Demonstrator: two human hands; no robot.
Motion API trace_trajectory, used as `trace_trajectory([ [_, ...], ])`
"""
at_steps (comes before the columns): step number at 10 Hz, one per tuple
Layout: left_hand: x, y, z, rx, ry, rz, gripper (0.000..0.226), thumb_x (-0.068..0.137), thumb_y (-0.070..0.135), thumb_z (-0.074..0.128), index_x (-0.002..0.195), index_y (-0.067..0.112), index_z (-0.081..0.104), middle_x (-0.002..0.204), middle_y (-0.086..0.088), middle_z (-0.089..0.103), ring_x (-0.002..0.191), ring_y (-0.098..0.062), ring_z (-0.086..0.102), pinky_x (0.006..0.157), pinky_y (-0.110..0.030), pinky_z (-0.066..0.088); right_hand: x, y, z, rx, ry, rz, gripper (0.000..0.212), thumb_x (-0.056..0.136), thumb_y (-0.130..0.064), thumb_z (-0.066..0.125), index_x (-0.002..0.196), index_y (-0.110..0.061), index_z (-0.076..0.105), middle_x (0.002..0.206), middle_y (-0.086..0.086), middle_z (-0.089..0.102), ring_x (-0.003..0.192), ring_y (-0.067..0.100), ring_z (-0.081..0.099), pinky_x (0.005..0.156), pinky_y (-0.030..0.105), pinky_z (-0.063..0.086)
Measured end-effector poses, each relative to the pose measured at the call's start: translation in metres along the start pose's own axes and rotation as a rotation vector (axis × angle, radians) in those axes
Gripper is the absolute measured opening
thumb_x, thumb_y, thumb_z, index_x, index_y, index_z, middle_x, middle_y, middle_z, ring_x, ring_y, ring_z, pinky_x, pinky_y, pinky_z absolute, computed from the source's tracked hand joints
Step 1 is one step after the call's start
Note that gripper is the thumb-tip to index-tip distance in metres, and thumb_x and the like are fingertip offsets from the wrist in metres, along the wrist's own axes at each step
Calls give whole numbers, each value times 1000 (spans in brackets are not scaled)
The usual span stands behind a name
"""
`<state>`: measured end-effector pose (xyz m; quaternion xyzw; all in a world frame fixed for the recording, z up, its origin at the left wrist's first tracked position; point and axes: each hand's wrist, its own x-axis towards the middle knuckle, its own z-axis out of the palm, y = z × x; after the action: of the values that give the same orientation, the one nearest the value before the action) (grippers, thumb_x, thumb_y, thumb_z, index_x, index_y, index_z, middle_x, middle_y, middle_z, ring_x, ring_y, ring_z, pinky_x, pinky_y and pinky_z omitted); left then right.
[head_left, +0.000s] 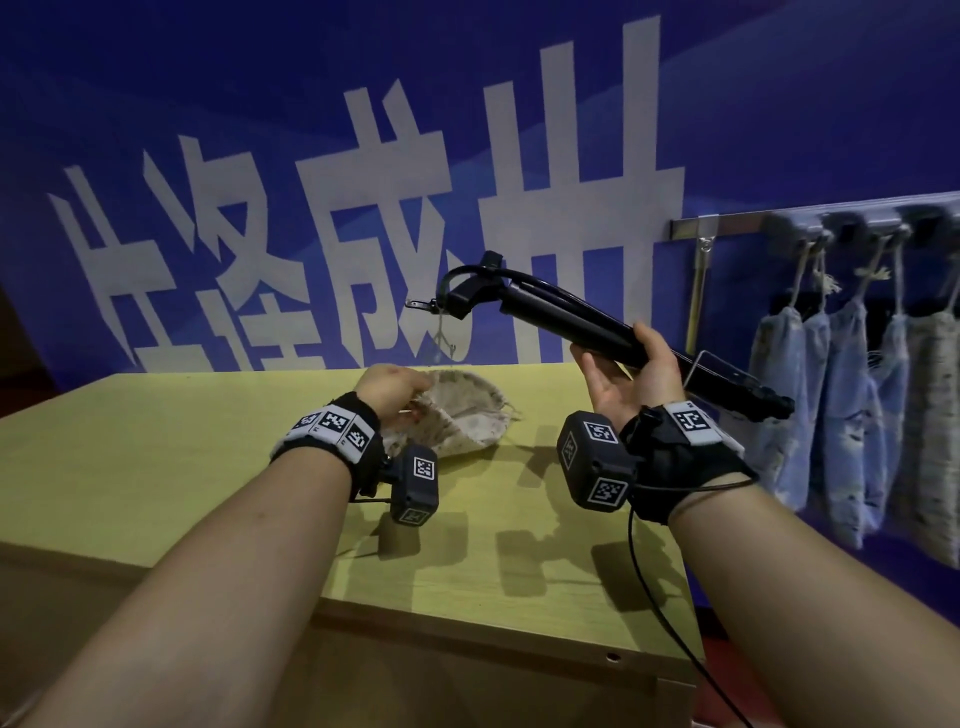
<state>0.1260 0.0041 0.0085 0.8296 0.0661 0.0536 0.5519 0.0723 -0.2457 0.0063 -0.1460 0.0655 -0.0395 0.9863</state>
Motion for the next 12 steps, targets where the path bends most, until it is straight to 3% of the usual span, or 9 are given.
trace_trajectory([
  [1, 3, 2, -4, -12, 11, -3, 21, 93, -4, 50, 87, 14, 58, 86, -7, 57, 71, -17, 57, 68, -31, 54, -1, -3, -2, -11, 12, -10, 45, 84, -23, 69, 124, -10, 52, 114, 23, 64, 99, 37, 67, 81, 36, 58],
  [3, 10, 4, -8, 3, 72, -2, 41, 92, -6, 45, 132, -3, 53, 123, -22, 60, 76, -18, 55, 75, -34, 52, -3, -6, -7, -32, 32, -16, 43, 86, -25, 67, 123, -9, 53, 114, 22, 63, 101, 35, 66, 85, 35, 56],
  [4, 15, 3, -9, -64, 100, 24, 45, 91, -10, 43, 134, -2, 51, 138, -26, 51, 71, -14, 52, 70, -30, 50, -3, -5, -8, -52, 41, -10, 42, 86, -26, 67, 122, -9, 53, 112, 22, 63, 101, 35, 66, 85, 35, 55],
  [7, 20, 13, -16, -158, 158, 43, 64, 82, -11, 35, 135, 19, 57, 128, -10, 52, 117, -29, 52, 102, -41, 46, -4, -2, -11, -111, 72, 34, 41, 87, -26, 67, 121, -8, 52, 114, 25, 62, 102, 37, 65, 60, 36, 58],
  [8, 20, 12, -19, -161, 158, 57, 68, 80, -12, 34, 135, 21, 57, 133, -10, 53, 109, -29, 57, 88, -38, 48, -2, -3, -11, -101, 96, 48, 43, 87, -25, 67, 121, -5, 51, 117, 26, 61, 106, 38, 63, 63, 38, 58],
  [9, 22, 12, -25, -196, 220, 59, 65, 84, -8, 32, 134, 24, 58, 140, -10, 52, 120, -31, 54, 101, -45, 48, 0, -6, -12, -103, 113, 54, 35, 86, -23, 68, 111, -5, 51, 115, 23, 60, 108, 38, 61, 73, 43, 55],
  [10, 19, 12, -28, -215, 219, 62, 63, 86, -6, 32, 131, 28, 60, 137, -10, 53, 119, -36, 55, 95, -46, 52, 2, -7, -13, -125, 115, 64, 26, 85, -19, 69, 99, -6, 51, 112, 21, 61, 108, 38, 60, 84, 46, 54],
  [11, 16, 15, -27, -248, 121, 72, 68, 78, -10, 35, 125, 29, 64, 129, -10, 57, 106, -32, 60, 72, -36, 53, 0, -5, -12, -132, 112, 74, 24, 86, -18, 68, 96, -6, 51, 105, 20, 61, 109, 38, 59, 91, 49, 52],
  [12, 14, 20, -24, -301, 50, 72, 65, 75, -12, 35, 113, 30, 67, 131, -11, 55, 111, -31, 58, 82, -39, 55, -1, -1, -9, -160, 100, 84, 23, 86, -17, 68, 95, -5, 50, 103, 20, 60, 112, 39, 57, 91, 51, 51],
])
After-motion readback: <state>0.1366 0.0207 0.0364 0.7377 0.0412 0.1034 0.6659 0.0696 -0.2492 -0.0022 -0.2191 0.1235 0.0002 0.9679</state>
